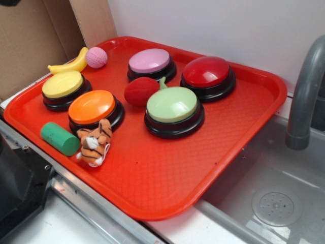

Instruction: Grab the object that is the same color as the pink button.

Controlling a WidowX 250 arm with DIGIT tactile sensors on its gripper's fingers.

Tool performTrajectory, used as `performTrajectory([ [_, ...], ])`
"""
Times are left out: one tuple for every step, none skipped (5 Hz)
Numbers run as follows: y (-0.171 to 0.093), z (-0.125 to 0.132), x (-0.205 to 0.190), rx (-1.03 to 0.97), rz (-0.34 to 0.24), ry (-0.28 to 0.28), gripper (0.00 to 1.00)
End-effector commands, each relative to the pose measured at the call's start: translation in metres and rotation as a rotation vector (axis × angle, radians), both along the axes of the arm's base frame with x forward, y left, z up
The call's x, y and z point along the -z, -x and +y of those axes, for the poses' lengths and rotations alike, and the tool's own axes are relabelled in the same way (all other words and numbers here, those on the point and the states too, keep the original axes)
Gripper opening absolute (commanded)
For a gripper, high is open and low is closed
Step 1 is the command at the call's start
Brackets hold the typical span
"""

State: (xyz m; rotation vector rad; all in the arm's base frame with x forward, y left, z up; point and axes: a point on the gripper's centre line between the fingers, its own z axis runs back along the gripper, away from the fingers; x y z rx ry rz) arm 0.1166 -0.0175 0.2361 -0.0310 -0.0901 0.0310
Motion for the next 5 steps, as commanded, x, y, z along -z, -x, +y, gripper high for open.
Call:
performTrajectory([
  [0.0, 0.0, 0.0, 0.0, 0.0, 0.0, 1.0],
  [-0.031, 0.019, 0.009, -0.164, -0.028, 0.004, 1.0],
  [-0.06, 0.033, 0.017, -0.293, -0.034, 0.03, 1.0],
  [-0.09, 0.045, 0.031, -0.451, -0.058, -0.01, 1.0],
  [-0.131, 0.068, 0.054, -0.617, -0.086, -0.056, 1.0],
])
